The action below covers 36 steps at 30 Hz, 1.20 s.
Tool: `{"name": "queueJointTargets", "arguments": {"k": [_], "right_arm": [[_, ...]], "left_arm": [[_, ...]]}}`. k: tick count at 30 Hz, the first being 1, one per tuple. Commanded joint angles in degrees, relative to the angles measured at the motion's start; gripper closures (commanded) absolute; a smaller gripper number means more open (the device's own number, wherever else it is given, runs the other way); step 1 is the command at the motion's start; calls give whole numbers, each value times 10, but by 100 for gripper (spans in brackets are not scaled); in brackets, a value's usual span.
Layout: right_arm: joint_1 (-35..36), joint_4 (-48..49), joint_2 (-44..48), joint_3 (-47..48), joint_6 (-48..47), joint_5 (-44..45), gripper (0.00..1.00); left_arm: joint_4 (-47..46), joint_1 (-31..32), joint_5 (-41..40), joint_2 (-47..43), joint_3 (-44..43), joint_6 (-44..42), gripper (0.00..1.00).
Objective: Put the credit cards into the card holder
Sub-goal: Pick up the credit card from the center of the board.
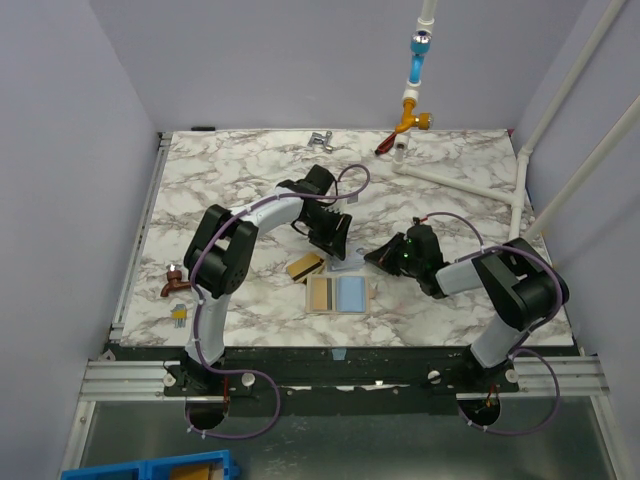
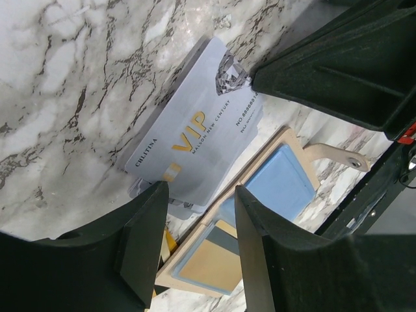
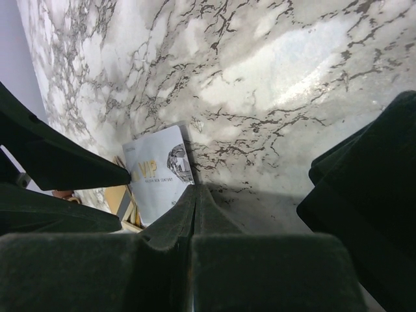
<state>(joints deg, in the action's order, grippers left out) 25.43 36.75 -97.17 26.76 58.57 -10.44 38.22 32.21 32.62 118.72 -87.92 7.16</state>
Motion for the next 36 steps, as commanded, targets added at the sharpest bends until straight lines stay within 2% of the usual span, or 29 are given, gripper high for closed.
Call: {"name": "queueJointTargets", "arguments": {"k": [1, 17, 29, 36], "right_arm": [[0, -110, -44, -10, -21, 14, 99], [-1, -135, -51, -4, -30, 12, 99], [0, -139, -48, -3, -31, 7, 99], [-1, -140, -49, -4, -33, 8, 99]], "left_arm": [[-14, -3, -23, -21, 24, 10, 52], [-28, -13, -23, -53, 39, 14, 52], [-28, -13, 24, 19, -37, 48, 52], [-32, -11, 45, 28, -36, 59, 53]]}}
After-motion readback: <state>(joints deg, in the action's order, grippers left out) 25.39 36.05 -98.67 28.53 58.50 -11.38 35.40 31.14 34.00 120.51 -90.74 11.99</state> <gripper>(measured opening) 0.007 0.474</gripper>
